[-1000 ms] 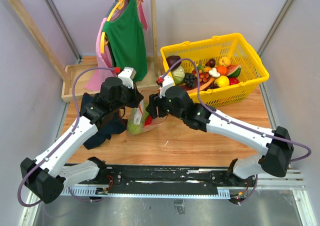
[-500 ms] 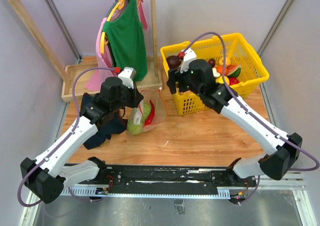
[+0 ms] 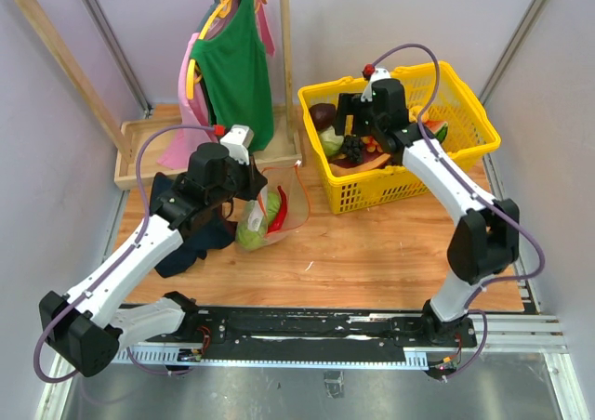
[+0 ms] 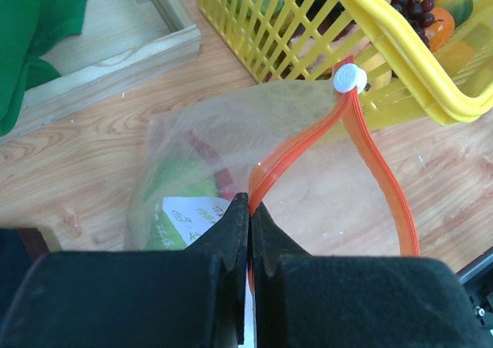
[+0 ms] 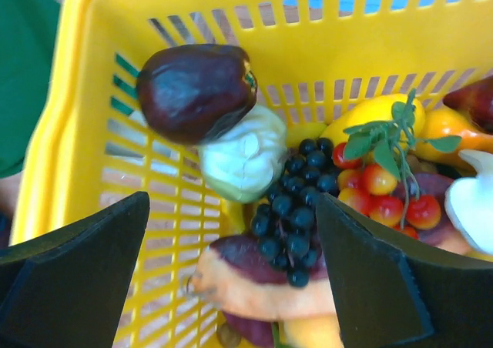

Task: Place the food in the zip-top bag and seal the zipper
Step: Pick up the fake vegetable from the bin.

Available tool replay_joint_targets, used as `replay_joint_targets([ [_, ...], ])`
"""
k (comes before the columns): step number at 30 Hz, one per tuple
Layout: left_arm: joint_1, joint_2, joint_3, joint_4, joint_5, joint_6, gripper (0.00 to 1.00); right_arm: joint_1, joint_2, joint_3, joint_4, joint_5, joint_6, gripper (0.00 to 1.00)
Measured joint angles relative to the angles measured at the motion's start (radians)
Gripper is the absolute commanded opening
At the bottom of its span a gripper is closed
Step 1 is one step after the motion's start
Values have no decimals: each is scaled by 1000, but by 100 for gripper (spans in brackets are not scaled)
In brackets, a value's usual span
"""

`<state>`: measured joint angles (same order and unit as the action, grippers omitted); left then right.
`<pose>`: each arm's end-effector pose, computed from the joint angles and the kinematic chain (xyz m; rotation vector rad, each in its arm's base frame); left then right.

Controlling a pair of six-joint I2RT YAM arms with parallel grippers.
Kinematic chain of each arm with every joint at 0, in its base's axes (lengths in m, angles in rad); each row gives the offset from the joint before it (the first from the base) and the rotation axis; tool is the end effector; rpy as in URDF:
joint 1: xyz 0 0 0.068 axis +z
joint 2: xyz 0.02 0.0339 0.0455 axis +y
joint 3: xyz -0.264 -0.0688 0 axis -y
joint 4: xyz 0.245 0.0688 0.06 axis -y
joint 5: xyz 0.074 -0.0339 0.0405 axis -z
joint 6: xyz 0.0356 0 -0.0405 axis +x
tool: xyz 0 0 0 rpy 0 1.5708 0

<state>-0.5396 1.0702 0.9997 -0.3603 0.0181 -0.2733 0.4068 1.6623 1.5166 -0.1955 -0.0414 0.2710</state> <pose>0.2068 -0.1246 0.3419 0.2829 2.0229 -0.5346 0.3654 0.1590 0.3635 -0.1602 1.9365 0.4940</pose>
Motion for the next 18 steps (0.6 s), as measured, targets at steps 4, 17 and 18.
replay_joint_targets([
  [4, 0, 15, 0, 0, -1, 0, 0, -30, 121, 35, 69, -47, 70, 96],
  [17, 0, 48, 0, 0, -2, 0, 1, -40, 391, 154, 356, -164, 278, 99],
  [18, 0, 51, 0, 0, -2, 0, 0, -40, 408, 161, 370, -172, 289, 100],
])
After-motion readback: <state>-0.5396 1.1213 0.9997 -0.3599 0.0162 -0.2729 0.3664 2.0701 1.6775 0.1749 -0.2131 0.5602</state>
